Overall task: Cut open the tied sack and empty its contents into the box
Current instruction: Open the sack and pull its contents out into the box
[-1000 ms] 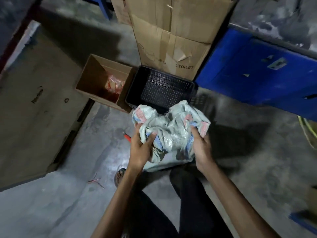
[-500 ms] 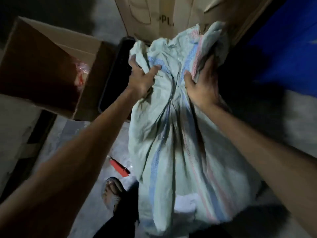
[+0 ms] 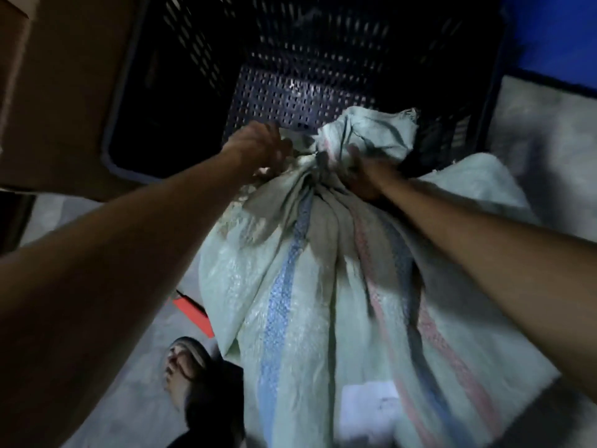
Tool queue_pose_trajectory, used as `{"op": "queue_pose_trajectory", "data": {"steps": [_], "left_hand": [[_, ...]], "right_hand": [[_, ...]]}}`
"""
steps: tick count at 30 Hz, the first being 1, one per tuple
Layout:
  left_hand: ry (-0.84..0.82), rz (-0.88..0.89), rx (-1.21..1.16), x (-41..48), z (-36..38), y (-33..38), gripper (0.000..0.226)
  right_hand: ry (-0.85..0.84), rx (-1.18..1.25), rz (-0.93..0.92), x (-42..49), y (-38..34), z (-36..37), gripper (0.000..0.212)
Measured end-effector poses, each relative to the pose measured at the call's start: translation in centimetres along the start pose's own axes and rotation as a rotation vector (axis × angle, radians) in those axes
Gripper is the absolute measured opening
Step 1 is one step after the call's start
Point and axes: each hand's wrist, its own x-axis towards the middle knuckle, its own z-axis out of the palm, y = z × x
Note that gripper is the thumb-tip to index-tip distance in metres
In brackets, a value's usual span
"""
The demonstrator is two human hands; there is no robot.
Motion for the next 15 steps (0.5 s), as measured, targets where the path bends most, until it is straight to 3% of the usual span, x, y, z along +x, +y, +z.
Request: {"op": "queue_pose_trajectory", "data": {"steps": [4, 8, 10, 15], "left_hand": [[0.141, 0.033, -0.120, -7.5, -4.9, 3.4, 0.051], [0.340, -0.065, -0.330, -21.7, -6.5, 5.4, 0.051], [0.297, -0.208, -0.436, -29.5, -5.5, 5.5, 0.049], [-0.025, -0.626, -0.449, -45.1, 0.7, 3.8, 0.040]], "right_hand": [[0.190, 0.043, -0.032, -8.8, -2.1, -6.3, 0.057], [0.264, 0.008, -0.005, -21.4, -2.7, -9.9, 0.048], [0.237, 0.028, 0.063, -27.8, -1.7, -10.0, 0.043], [0.005, 0.043, 0.237, -40.1, 4.3, -6.9, 0.032]]}}
